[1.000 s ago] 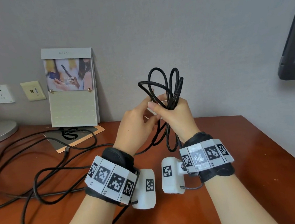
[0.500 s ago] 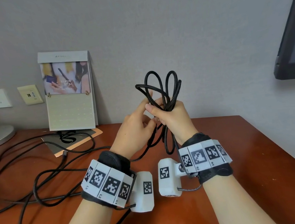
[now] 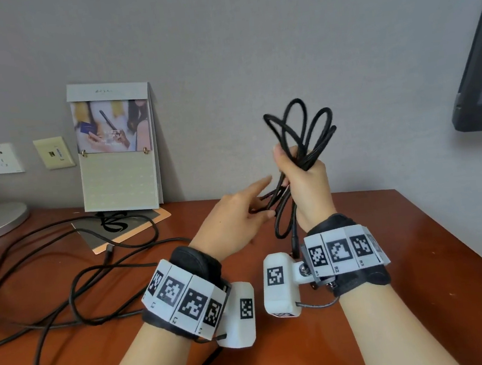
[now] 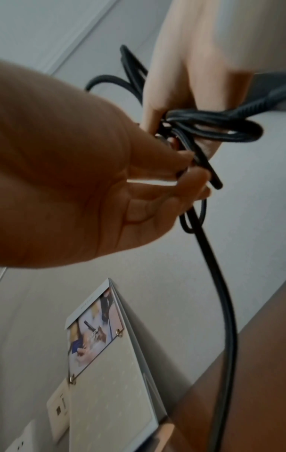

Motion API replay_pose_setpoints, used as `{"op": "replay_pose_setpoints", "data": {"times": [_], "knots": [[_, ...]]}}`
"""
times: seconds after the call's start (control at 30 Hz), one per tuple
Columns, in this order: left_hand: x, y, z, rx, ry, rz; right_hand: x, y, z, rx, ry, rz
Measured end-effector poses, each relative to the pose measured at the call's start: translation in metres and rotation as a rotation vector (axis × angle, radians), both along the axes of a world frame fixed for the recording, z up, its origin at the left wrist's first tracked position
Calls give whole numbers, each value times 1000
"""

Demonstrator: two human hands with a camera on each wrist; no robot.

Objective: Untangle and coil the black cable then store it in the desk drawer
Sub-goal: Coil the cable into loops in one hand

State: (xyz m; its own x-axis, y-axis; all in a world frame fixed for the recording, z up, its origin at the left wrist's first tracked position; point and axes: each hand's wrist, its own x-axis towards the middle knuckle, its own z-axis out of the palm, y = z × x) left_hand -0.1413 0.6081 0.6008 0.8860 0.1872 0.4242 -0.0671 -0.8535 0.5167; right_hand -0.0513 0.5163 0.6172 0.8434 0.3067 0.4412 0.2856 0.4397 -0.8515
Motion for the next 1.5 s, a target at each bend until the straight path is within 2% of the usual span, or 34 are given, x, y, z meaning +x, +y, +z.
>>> {"op": "replay_pose_setpoints", "data": {"times": [0.1,0.23,0.33,0.37,0.47,0.57,0.63,0.7,0.83,1.0,1.23,1.37,1.5], "knots": [[-1,2,1,28,-15,28,8,-2,1,79,45,-52],[0,6,-4,25,79,109,14,-4,2,151,23,-52],[-3,9,-1,44,-72,301,19,-7,1,215,54,-74],[-4,11,0,12,-85,317,20,-8,2,235,58,-86],[-5,14,2,-99,63,237,21,-12,5,282,62,-94],[-5,9,-1,-67,285,163,17,-11,8,295,61,-78],[-3,7,-4,-95,408,171,14,-10,8,288,54,-68],[-1,10,-8,-110,453,221,11,-10,9,290,51,-56],[-1,19,-8,-51,234,350,8,-12,11,274,72,-13],[-5,17,-2,-71,-26,348,3,-8,8,136,30,11],[-4,19,-4,-73,-112,239,10,-12,4,-65,-34,30],[-3,17,-1,-140,-198,259,14,-15,5,-98,-18,45],[-3,13,1,-127,-274,292,12,-12,3,-235,-45,138]]}}
